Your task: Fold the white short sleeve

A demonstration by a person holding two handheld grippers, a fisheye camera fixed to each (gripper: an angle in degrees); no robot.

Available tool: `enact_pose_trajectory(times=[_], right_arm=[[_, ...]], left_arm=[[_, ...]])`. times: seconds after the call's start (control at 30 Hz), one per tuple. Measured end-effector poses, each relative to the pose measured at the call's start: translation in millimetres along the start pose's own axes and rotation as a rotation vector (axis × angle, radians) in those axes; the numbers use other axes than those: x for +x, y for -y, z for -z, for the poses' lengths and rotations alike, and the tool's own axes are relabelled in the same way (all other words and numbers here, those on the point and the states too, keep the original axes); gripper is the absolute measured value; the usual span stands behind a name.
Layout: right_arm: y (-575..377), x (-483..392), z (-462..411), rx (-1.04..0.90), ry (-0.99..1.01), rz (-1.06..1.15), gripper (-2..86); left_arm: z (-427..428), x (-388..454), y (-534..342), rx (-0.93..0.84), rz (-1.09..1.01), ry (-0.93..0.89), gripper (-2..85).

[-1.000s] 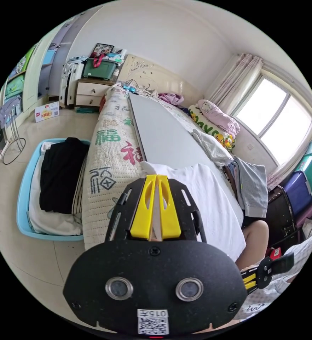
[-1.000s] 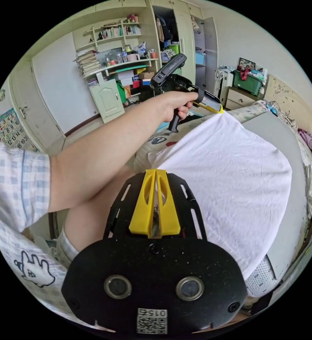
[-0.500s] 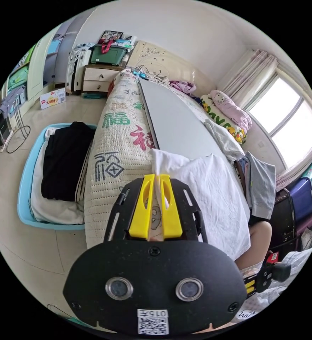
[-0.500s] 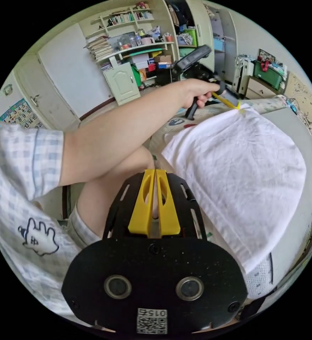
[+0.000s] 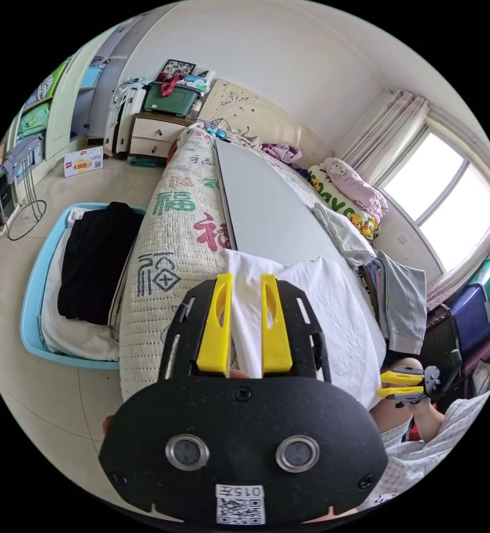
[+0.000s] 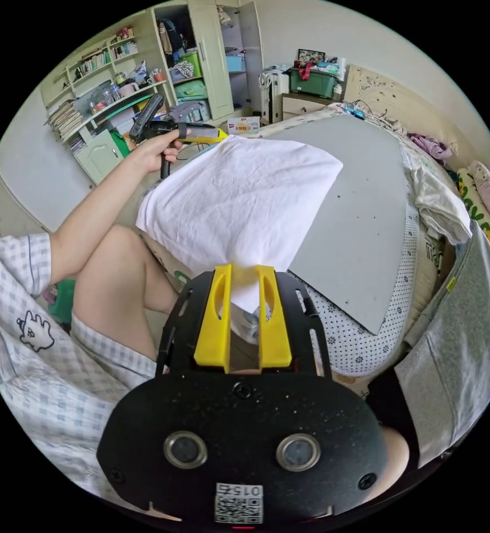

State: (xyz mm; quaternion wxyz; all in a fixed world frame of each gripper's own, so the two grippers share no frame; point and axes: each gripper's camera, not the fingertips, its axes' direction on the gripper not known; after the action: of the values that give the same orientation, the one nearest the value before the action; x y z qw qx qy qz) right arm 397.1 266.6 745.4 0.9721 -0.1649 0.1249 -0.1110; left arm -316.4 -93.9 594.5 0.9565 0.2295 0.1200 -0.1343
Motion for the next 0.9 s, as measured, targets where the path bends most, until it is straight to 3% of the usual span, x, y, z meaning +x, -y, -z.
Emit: enact_pose_trajectory(times=[0.13,0.23,0.43,0.53,0.7,0.9], right_arm=[[10.5,5.7,-0.6,-0.074,-0.036,0.071,4.0],[32.0,27.3,24.5,-0.106,0.070,0.118,4.1],[100.1,113.6,113.6,0.238,0.024,0.054,8.0],[153.7,170.9,93.9,0.261,0.014,-0.098,10.9],[213.3,239.0,20.1,0.114,0.178,-0.270,12.6],[227.3,263.1,-11.4,0.076,0.208,-0.294,2.6]], left_arm=[[-6.2,3.9,7.9,0.016,0.008,0.025,8.0],[-5.5,-1.1,11.8,0.049,0.044,0.028,8.0],[-10.7,-11.2,23.0,0.069,0.080,0.070,8.2],[-23.1,-13.0,32.5,0.067,0.088,0.034,8.3],[-46.4,-22.0,47.3,0.016,0.120,0.043,6.3],[-41.0,-36.5,54.9,0.086,0.137,-0.043,0.6]])
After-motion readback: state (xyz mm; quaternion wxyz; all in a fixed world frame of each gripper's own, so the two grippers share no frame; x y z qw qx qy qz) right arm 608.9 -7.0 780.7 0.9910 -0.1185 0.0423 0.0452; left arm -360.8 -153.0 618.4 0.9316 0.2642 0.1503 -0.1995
